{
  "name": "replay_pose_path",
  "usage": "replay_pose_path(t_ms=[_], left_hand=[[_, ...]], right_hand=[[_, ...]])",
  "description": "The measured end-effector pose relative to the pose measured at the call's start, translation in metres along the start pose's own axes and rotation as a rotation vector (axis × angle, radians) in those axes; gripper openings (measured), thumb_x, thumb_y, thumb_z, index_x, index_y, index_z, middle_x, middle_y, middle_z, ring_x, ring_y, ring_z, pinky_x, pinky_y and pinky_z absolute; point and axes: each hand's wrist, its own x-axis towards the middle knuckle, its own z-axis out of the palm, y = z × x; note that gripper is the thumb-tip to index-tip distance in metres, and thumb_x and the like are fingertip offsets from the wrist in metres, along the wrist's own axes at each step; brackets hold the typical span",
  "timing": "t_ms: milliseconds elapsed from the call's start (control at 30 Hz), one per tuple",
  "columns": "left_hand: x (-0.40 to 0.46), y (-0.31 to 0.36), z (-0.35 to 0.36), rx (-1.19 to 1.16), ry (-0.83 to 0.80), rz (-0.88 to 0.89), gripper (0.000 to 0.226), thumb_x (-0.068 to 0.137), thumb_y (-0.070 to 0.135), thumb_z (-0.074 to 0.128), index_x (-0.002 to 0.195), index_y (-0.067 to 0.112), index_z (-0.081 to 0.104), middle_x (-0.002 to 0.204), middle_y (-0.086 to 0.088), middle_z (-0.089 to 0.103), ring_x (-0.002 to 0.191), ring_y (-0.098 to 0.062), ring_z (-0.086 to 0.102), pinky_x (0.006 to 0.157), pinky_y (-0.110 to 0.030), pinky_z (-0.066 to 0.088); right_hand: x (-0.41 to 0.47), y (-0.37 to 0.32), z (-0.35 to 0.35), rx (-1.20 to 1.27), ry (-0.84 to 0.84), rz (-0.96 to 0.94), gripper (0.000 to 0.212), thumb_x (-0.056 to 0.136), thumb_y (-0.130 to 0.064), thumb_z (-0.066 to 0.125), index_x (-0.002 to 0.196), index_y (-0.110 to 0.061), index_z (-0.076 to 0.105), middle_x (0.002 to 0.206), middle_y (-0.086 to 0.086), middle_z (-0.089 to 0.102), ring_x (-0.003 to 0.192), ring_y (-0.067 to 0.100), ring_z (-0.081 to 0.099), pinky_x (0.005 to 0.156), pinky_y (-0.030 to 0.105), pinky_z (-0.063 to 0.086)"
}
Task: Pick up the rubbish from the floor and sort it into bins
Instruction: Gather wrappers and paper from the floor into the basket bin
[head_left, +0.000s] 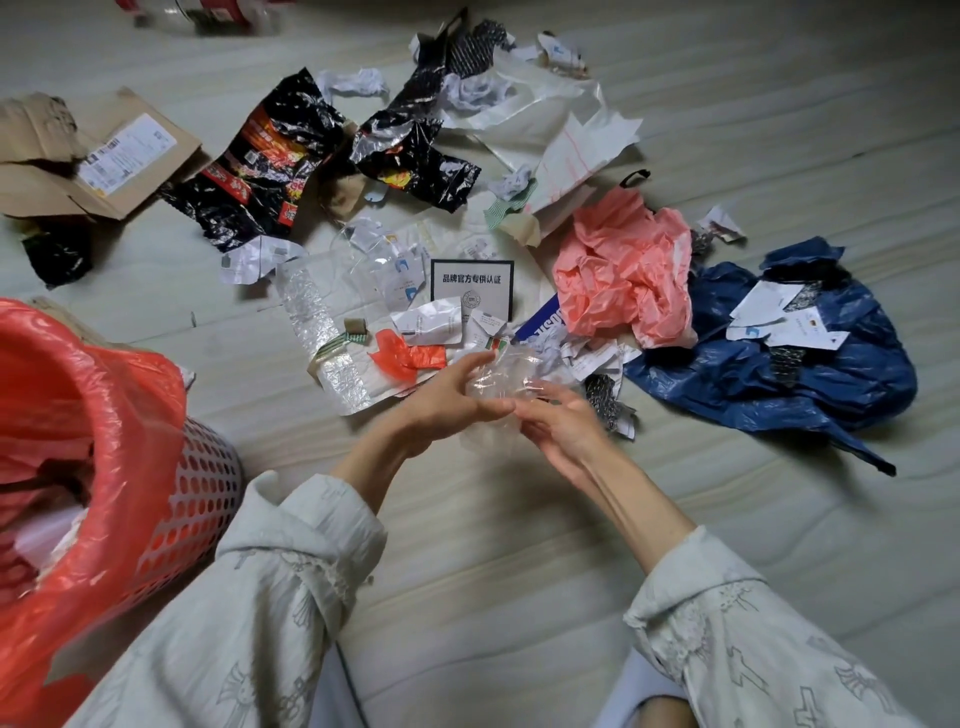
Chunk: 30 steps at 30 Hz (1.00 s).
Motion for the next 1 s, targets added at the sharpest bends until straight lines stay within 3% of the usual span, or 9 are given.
replay_pose_path(t_ms=[133, 233, 367, 467, 533, 633, 800, 933, 1000], left_hand=[[-0.01, 0.055, -0.015, 0.156, 0.122, 0.073, 0.067, 0.08, 0.007, 0.07, 0.139, 0.009, 0.038, 0.136, -0.015, 0.048, 0.112, -0.019, 0.051, 0.096, -0.026, 0.042], [-0.034, 0.098, -0.034, 0.298, 0.261, 0.184, 0.061, 0.078, 0.003, 0.07, 0.134, 0.005, 0.045, 0.133, -0.016, 0.052, 0.115, -0.026, 0.054, 0.101, -0.034, 0.043], [-0.085, 0.132, -0.068, 0.469, 0.405, 0.284, 0.053, 0.08, 0.006, 0.068, 0.13, 0.006, 0.051, 0.13, -0.009, 0.055, 0.101, -0.012, 0.052, 0.08, -0.016, 0.04], [-0.13, 0.139, -0.106, 0.469, 0.52, 0.29, 0.05, 0.082, 0.004, 0.066, 0.129, 0.005, 0.051, 0.129, -0.01, 0.056, 0.095, -0.009, 0.05, 0.079, -0.012, 0.039], [-0.163, 0.132, -0.134, 0.416, 0.629, 0.29, 0.049, 0.082, 0.003, 0.066, 0.128, 0.005, 0.052, 0.13, -0.01, 0.055, 0.098, -0.009, 0.049, 0.083, -0.014, 0.038], [-0.214, 0.089, -0.174, 0.378, 0.825, 0.23, 0.047, 0.079, 0.006, 0.069, 0.124, 0.007, 0.057, 0.124, -0.011, 0.06, 0.097, -0.013, 0.054, 0.079, -0.015, 0.041], [-0.259, -0.01, -0.215, 0.087, 1.025, -0.009, 0.04, 0.071, 0.012, 0.071, 0.111, 0.014, 0.065, 0.107, -0.009, 0.069, 0.094, -0.025, 0.065, 0.085, -0.036, 0.052], [-0.242, -0.065, -0.228, 0.236, 1.008, -0.238, 0.029, 0.072, 0.03, 0.071, 0.098, 0.023, 0.063, 0.105, -0.003, 0.065, 0.106, -0.027, 0.056, 0.095, -0.041, 0.042], [-0.221, -0.086, -0.231, 0.293, 0.952, -0.3, 0.023, 0.072, 0.029, 0.068, 0.093, 0.024, 0.058, 0.103, -0.005, 0.064, 0.105, -0.028, 0.055, 0.087, -0.037, 0.043]], right_hand=[[-0.016, -0.033, 0.026, 0.124, 0.038, -0.137, 0.036, 0.082, 0.016, 0.055, 0.112, -0.001, 0.046, 0.084, 0.014, 0.063, 0.071, 0.018, 0.062, 0.063, 0.02, 0.053], [-0.035, -0.062, 0.052, 0.265, -0.05, -0.185, 0.037, 0.084, 0.016, 0.051, 0.118, 0.001, 0.047, 0.084, 0.015, 0.063, 0.071, 0.017, 0.063, 0.067, 0.022, 0.055], [-0.072, -0.081, 0.093, 0.309, -0.17, -0.191, 0.03, 0.088, 0.016, 0.043, 0.113, 0.0, 0.046, 0.086, 0.019, 0.058, 0.079, 0.022, 0.059, 0.073, 0.029, 0.058], [-0.095, -0.079, 0.129, 0.212, -0.227, -0.16, 0.023, 0.089, 0.01, 0.049, 0.109, -0.002, 0.048, 0.099, 0.02, 0.062, 0.093, 0.027, 0.062, 0.084, 0.034, 0.055], [-0.111, -0.073, 0.155, 0.035, -0.28, -0.124, 0.019, 0.09, 0.003, 0.052, 0.107, -0.006, 0.049, 0.098, 0.014, 0.062, 0.097, 0.026, 0.058, 0.091, 0.037, 0.05], [-0.125, -0.045, 0.202, -0.378, -0.336, -0.166, 0.02, 0.093, -0.007, 0.052, 0.112, -0.011, 0.052, 0.097, 0.007, 0.056, 0.092, 0.02, 0.054, 0.087, 0.034, 0.047], [-0.116, 0.018, 0.266, -1.168, -0.389, -0.651, 0.053, 0.091, -0.023, 0.051, 0.14, -0.011, 0.037, 0.141, 0.011, 0.043, 0.133, 0.026, 0.038, 0.108, 0.034, 0.031], [-0.093, 0.059, 0.286, -1.563, -0.433, -0.896, 0.067, 0.089, -0.011, 0.046, 0.149, -0.008, 0.015, 0.158, 0.008, 0.004, 0.146, 0.027, 0.001, 0.118, 0.033, 0.007], [-0.081, 0.07, 0.284, -1.633, -0.425, -0.979, 0.074, 0.086, 0.003, 0.044, 0.15, -0.006, 0.007, 0.158, 0.007, -0.009, 0.146, 0.024, -0.013, 0.117, 0.025, -0.003]])
